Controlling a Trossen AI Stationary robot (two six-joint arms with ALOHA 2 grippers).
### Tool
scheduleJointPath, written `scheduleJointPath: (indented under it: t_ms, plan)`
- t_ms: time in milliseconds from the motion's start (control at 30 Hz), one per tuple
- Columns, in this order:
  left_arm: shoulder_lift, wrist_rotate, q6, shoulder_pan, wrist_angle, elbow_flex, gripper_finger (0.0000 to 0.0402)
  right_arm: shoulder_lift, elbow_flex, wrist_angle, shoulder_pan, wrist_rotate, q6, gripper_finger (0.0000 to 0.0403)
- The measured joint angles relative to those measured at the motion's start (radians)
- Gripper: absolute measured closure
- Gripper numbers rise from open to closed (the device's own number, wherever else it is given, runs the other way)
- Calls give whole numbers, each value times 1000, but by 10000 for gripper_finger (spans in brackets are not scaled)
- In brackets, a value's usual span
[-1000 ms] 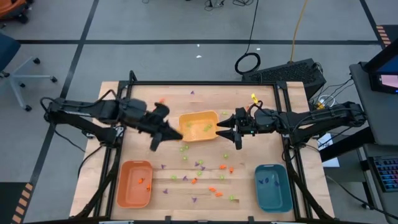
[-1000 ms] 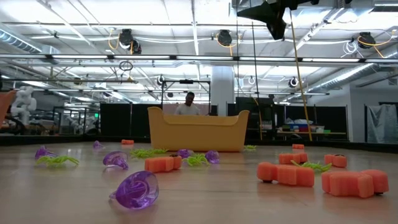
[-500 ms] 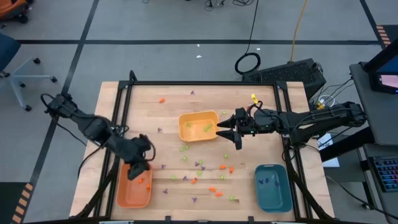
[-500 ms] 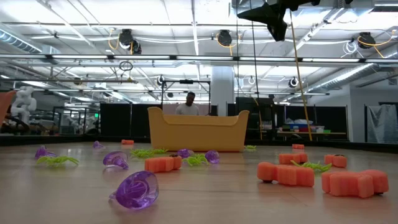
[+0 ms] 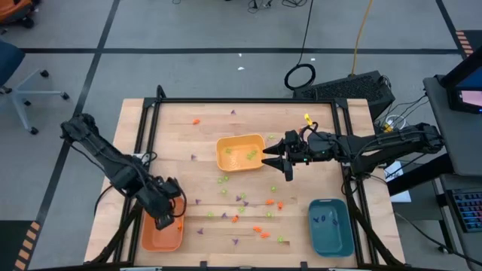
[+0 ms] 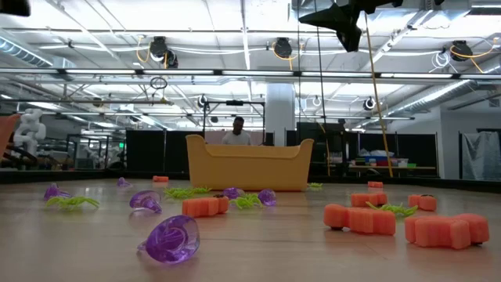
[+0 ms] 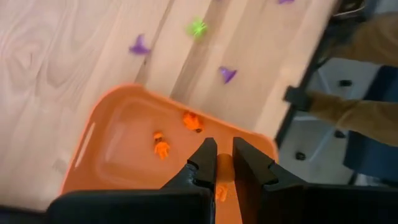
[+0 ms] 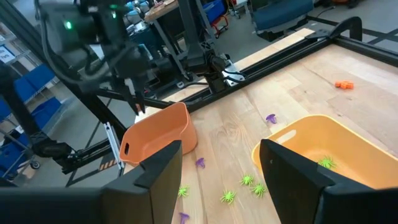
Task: Sort Halloween decoration
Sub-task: Put the orange skeleton toy into the orange bin
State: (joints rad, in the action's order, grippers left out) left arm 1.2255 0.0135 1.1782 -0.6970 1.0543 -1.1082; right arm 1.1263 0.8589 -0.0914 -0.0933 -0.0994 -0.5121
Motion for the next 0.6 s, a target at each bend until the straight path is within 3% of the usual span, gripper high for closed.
scheduleJointPath:
  t_ms: [433, 600]
  plan:
    - [186, 3, 73, -66, 2, 36, 373, 0, 0, 0, 0, 0, -1, 202]
    - [245, 4, 125, -70, 3, 36, 348, 0, 0, 0, 0, 0, -31, 202]
